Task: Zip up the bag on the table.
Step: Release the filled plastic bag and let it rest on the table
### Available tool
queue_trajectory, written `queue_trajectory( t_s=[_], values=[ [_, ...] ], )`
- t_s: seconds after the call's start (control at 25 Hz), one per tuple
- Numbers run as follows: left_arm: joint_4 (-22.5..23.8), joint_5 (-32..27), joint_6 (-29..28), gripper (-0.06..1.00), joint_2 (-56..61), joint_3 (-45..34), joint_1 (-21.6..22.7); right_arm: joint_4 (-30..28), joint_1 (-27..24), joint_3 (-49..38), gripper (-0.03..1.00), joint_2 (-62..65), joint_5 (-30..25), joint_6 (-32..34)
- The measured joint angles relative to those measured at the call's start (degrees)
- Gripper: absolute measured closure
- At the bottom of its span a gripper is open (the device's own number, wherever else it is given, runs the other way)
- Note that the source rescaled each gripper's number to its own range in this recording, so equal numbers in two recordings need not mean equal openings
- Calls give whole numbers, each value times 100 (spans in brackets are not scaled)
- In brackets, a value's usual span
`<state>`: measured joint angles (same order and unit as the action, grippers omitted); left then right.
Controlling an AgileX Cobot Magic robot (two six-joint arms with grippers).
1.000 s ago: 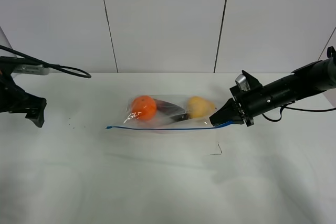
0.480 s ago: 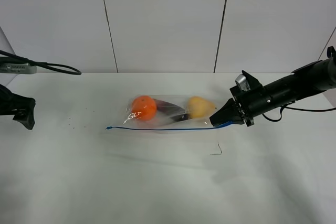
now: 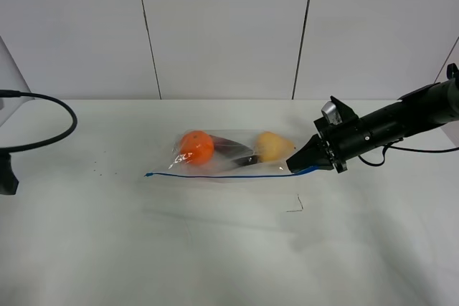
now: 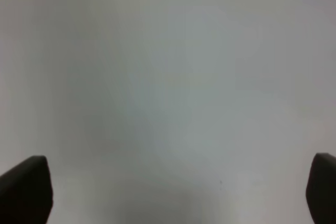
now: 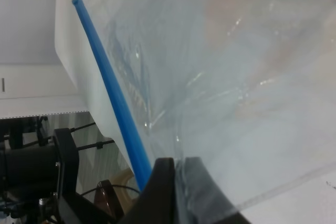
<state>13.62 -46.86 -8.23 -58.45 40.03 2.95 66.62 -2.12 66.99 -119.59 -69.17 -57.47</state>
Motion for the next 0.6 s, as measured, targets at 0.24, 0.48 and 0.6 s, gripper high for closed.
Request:
queue_trajectory(
  t_s=[0.24, 0.48, 0.6],
  values=[
    [-246, -149, 0, -6, 1583, -461, 0, 5, 0, 0, 97, 0, 0, 0],
    [-371, -699, 178, -6, 2917, -526, 0, 5, 0, 0, 97, 0, 0, 0],
    [-482, -925, 310, -6, 3431, -542, 0, 5, 0, 0, 97, 0, 0, 0]
  ],
)
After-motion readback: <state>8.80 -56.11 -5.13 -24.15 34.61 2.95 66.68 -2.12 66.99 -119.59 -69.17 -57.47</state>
